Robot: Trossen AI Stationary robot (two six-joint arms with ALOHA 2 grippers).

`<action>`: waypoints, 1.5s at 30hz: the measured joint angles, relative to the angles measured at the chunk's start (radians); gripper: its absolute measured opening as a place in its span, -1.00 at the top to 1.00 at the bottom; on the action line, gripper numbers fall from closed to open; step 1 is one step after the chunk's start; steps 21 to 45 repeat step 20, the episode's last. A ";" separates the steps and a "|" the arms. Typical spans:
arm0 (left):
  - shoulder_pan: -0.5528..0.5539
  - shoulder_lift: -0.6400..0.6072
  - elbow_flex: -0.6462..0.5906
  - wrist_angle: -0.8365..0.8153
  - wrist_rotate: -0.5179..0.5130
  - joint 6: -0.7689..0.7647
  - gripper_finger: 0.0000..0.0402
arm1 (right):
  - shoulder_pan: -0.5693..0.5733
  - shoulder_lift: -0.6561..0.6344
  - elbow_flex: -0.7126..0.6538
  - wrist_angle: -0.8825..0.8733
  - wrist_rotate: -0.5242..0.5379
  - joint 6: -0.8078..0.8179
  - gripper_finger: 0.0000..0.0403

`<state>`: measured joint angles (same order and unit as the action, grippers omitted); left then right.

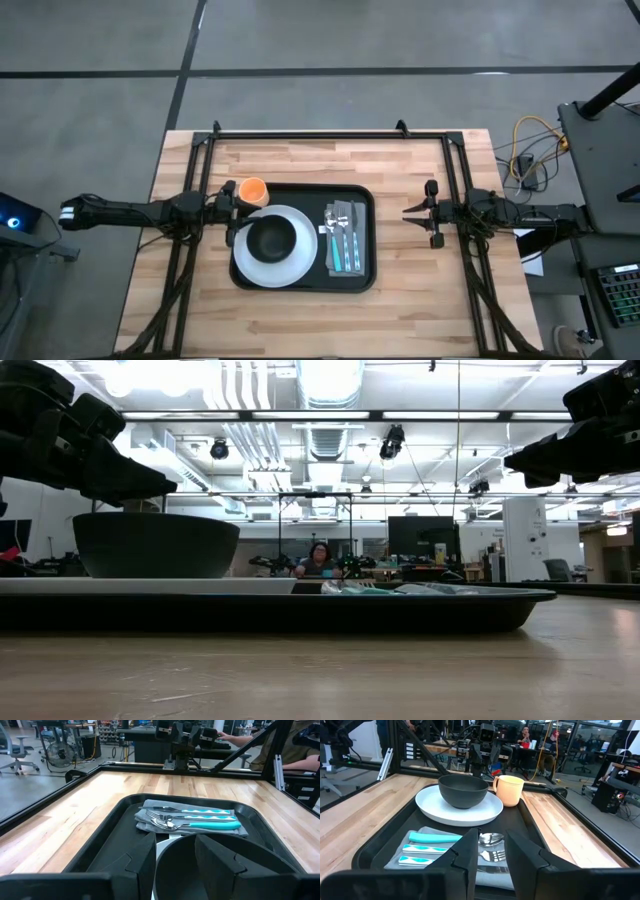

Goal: Set up tray
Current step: Return to Home Position

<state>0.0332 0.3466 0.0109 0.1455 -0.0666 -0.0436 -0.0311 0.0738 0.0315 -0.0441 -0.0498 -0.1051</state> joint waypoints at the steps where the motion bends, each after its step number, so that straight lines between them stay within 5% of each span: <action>1: 0.000 0.000 0.000 0.000 0.000 0.000 0.41 | 0.000 0.000 0.000 0.000 0.000 0.000 0.59; 45: 0.000 0.000 0.000 0.000 0.000 0.000 0.41 | 0.000 0.000 0.000 0.000 0.000 0.000 0.59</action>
